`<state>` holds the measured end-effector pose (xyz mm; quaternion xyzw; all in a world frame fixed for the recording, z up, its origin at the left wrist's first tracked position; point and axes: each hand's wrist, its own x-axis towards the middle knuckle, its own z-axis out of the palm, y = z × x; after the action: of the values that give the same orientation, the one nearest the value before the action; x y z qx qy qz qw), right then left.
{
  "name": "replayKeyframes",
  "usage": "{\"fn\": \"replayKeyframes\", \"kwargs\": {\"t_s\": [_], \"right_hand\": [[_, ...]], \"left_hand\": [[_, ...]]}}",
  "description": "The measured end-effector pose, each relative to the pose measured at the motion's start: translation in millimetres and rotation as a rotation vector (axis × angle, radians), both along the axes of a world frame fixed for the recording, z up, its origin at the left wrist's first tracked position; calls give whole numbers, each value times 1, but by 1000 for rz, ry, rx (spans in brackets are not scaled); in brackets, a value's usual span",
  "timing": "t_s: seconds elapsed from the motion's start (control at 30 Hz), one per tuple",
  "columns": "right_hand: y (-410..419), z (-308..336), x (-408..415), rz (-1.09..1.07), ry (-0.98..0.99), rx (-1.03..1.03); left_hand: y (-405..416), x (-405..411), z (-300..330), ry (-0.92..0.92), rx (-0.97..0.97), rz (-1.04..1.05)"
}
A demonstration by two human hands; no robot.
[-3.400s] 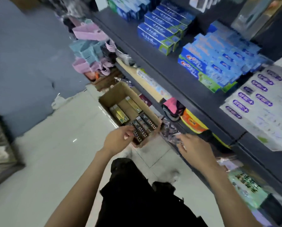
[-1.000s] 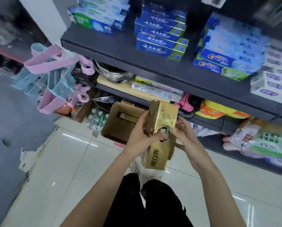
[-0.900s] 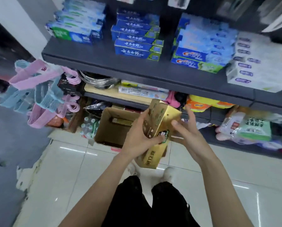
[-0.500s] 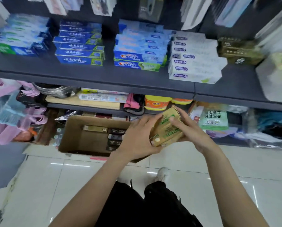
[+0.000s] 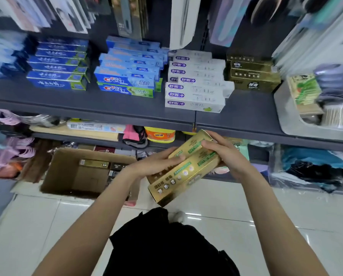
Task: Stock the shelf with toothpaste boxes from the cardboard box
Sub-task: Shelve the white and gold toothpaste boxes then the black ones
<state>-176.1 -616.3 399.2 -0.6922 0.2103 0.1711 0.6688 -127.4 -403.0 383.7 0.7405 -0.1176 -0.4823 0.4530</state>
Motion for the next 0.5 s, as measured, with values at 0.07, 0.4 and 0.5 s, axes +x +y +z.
{"fn": "replayKeyframes", "kwargs": {"t_s": [0.07,0.4,0.5], "right_hand": [[-7,3,14,16,-2,-11],[-121,15,9,-728,-35,226],[-124,8,7,-738,-61,297]], "left_hand": [[-8,12,-4,43,-17,22],[-16,98,-23,398,-371,630],[-28,113,-14,419,-517,590]]}}
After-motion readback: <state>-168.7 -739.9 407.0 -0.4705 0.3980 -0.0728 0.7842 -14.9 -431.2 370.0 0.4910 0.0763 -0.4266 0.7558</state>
